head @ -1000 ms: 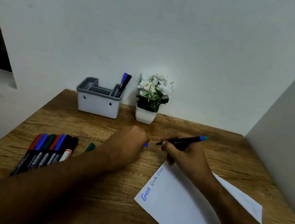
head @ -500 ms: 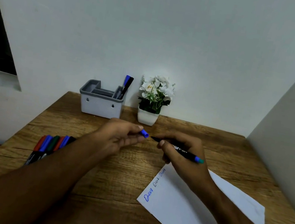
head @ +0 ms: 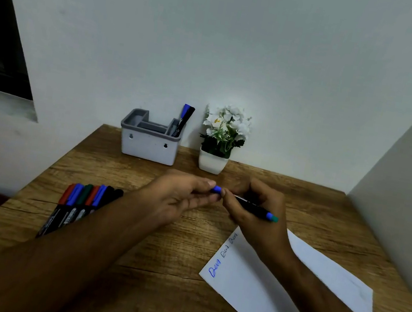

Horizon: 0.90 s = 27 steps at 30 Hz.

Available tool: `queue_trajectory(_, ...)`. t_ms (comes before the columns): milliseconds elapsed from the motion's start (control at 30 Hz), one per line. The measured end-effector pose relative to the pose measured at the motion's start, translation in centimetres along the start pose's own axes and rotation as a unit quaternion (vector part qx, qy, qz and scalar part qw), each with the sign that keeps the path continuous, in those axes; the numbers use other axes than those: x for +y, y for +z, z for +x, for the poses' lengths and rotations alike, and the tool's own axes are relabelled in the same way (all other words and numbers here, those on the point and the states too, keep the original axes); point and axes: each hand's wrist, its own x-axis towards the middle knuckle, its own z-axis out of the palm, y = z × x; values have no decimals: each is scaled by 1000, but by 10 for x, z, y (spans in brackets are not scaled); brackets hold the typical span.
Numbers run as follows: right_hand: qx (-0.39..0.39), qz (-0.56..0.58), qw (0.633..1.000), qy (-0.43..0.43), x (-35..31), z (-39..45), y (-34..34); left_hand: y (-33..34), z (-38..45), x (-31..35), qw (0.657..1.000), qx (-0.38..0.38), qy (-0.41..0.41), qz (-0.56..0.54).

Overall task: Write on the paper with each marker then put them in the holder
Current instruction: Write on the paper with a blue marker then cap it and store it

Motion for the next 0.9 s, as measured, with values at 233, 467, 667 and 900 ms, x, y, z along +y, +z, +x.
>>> queue_trajectory(233,20,7,999,-35,-1,11,4,7,-4,2,999,8,3,-32)
queue_trajectory(467,42,14,999,-28,4,21,19,6,3,2,997,53,33,-39)
queue_trajectory(667,-32,23,999,-25,5,19,29,-8,4,20,987,114,114,-11)
queue_trajectory(900,-78,42,996,28,2,23,38,-21,4,42,961,137,238,46)
